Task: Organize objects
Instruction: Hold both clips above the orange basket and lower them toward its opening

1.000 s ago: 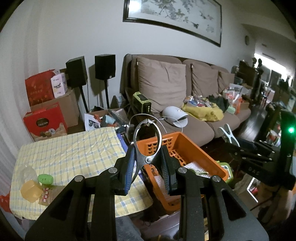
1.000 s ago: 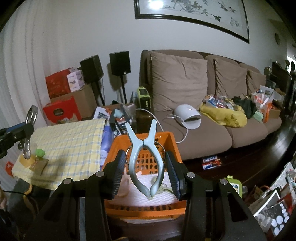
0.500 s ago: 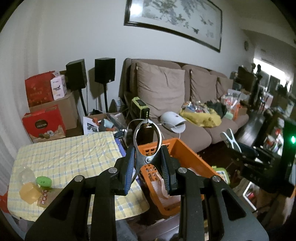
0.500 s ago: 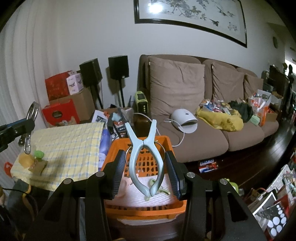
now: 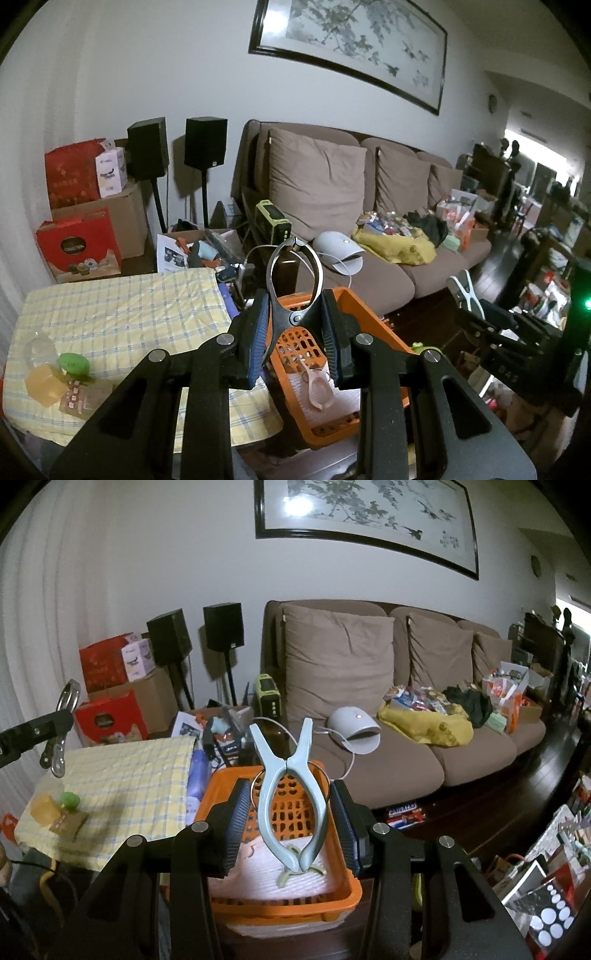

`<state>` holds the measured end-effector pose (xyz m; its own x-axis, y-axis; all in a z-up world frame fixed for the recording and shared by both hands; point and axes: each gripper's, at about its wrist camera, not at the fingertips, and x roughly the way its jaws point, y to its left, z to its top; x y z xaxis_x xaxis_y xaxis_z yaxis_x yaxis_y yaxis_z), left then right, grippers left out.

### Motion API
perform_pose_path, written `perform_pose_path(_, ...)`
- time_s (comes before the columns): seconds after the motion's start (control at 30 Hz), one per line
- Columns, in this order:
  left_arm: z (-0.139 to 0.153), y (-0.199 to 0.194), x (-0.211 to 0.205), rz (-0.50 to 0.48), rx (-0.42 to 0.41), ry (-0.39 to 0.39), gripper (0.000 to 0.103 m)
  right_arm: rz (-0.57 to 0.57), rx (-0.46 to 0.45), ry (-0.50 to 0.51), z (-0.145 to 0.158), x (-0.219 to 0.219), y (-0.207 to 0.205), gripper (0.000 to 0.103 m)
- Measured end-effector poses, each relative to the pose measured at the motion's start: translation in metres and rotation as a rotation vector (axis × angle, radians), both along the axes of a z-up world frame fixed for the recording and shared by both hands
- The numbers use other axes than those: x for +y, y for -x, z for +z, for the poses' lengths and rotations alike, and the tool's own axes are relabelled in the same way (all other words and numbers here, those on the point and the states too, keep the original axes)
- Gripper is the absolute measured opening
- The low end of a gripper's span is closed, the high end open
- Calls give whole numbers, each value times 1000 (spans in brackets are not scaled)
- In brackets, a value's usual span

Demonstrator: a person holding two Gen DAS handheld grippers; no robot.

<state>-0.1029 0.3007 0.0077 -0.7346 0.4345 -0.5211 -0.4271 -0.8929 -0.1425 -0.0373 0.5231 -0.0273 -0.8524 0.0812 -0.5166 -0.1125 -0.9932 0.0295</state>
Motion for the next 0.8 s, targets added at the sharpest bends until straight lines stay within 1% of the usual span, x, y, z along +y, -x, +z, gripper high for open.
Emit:
perform_pose_path(0.1,-4,6,6,4,11,6,25,-20,16,11,1,5,-1,45)
perform_pose_path(0.2,-11,16,9,22,-18,-5,25,-20,20,15,2,8,-1,45)
perform_pose_path(0.3,-17,18,18,18,-11,15,25,-21,19,24,1,14,-1,45)
perform_pose_path(0.43,-28,19,27,14,-29,19,25,-45,23,39,-1,20,2,45)
perform_pose_path(0.57,-39,22,35,6,-50,29,25,-57,19,32,-1,21,5,45)
perform_pose_path(0.8,-54,23,37,-2,-78,41,25,-59,7,33,-4,23,9,45)
